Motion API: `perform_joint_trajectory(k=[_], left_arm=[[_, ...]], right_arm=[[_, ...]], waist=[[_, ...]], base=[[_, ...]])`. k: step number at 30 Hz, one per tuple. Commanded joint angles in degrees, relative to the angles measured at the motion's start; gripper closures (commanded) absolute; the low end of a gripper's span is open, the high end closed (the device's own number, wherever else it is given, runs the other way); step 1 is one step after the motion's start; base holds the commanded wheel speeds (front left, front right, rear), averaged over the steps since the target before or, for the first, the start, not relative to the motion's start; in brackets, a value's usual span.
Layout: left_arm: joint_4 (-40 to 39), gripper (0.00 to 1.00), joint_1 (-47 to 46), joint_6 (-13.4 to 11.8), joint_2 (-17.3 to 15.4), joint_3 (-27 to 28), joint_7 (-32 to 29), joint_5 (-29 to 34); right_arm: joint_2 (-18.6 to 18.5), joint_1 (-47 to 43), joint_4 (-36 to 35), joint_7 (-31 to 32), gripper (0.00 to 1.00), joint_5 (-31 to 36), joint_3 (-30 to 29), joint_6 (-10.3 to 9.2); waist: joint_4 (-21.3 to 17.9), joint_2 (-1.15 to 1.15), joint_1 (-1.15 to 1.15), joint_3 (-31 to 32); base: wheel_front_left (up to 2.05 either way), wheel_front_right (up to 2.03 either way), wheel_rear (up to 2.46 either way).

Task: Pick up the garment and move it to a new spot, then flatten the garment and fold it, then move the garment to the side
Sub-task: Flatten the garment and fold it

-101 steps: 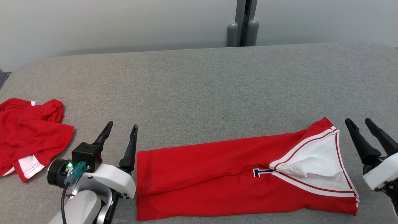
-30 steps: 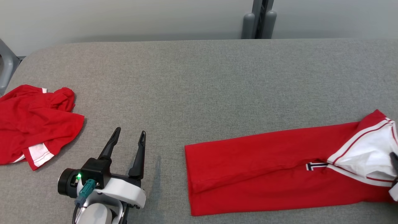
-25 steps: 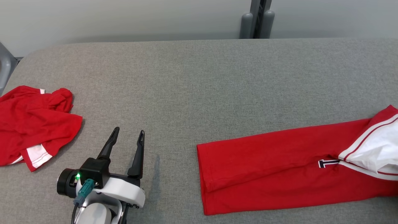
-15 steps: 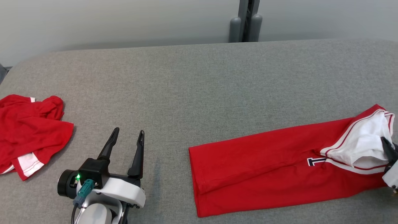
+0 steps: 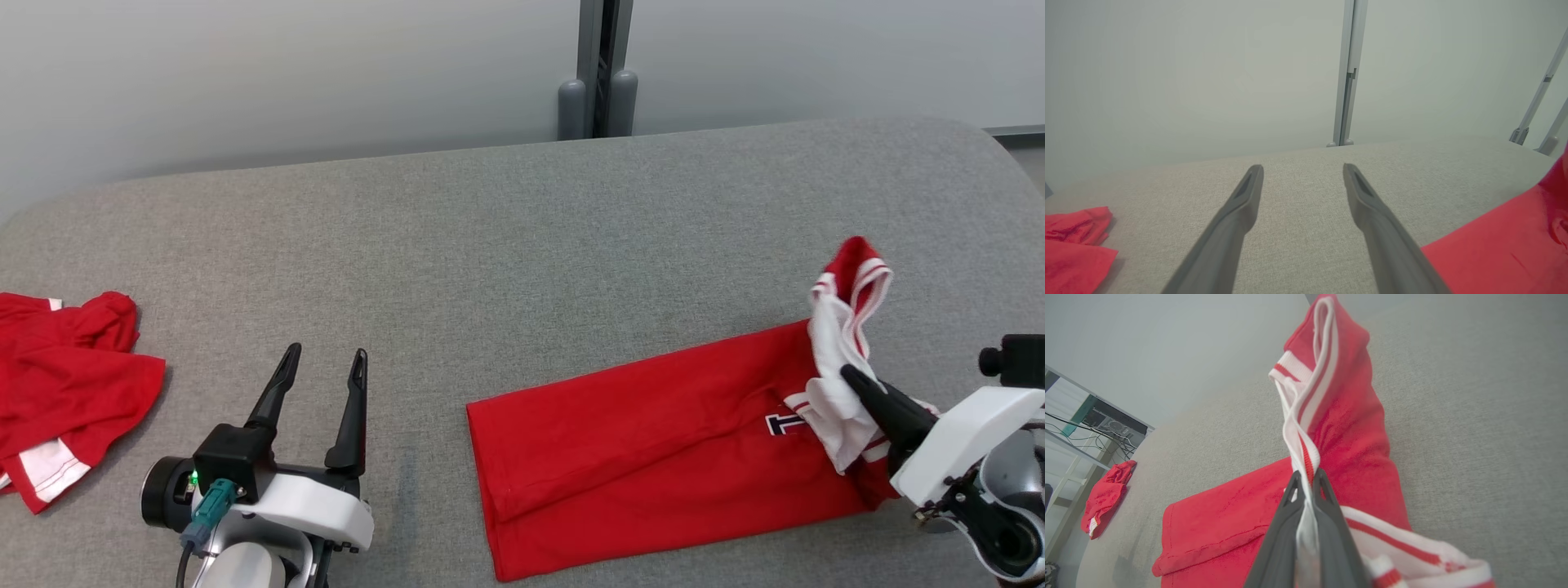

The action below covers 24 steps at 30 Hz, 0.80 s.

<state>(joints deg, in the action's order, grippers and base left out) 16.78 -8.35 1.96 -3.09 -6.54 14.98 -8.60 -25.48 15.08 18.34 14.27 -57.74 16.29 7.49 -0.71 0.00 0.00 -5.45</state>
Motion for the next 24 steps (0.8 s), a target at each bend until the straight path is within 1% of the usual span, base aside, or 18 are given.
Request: perform_joint_trajectory(k=[1,5,11,14,16,18,24], left_arm=[[-0.2,0.00,0.5,0.1,-0.2,0.3,0.2,0.3],[0.0,0.00,0.7,0.3,-0.1,0.4,0.2,0.1],[-0.3,0.00,1.1,0.5,0.0,0.9,0.2,0.0],[-0.3,0.00,1.1,0.5,0.0,1.2,0.2,0.0],[-0.3,0.00,0.9,0.7,0.0,1.2,0.2,0.1],[-0.1,0.00,0.8,0.8,0.0,1.4,0.2,0.2],[0.2,0.00,0.9,1.0,0.1,1.2,0.2,0.4]], right_arm=[[0.6,-0.8,-1.0,0.8,1.00,0.5,-0.5,0.00],[5.4,-3.0,-5.7,4.1,1.00,2.8,-4.5,0.00],[16.7,-6.2,-11.2,9.6,1.00,4.8,-9.5,0.00],[20.7,-7.5,-12.8,11.8,1.00,5.4,-11.0,0.00],[22.0,-8.4,-13.4,12.8,1.00,4.7,-10.9,0.00],[22.4,-9.0,-13.5,13.4,1.00,3.7,-10.1,0.00],[22.4,-9.0,-10.7,8.4,1.00,-3.5,-3.7,0.01]], waist=[[-0.1,0.00,0.00,0.1],[0.3,0.00,0.00,0.9],[1.1,0.00,0.00,1.3],[1.9,0.00,0.00,1.3],[2.5,0.00,0.00,1.4],[3.1,0.00,0.00,1.4],[5.4,0.00,0.00,1.6]], base=[[0.00,0.00,0.00],[0.00,0.00,0.00],[0.00,0.00,0.00],[0.00,0.00,0.00],[0.00,0.00,0.00],[0.00,0.00,0.00],[0.00,0.00,0.00]])
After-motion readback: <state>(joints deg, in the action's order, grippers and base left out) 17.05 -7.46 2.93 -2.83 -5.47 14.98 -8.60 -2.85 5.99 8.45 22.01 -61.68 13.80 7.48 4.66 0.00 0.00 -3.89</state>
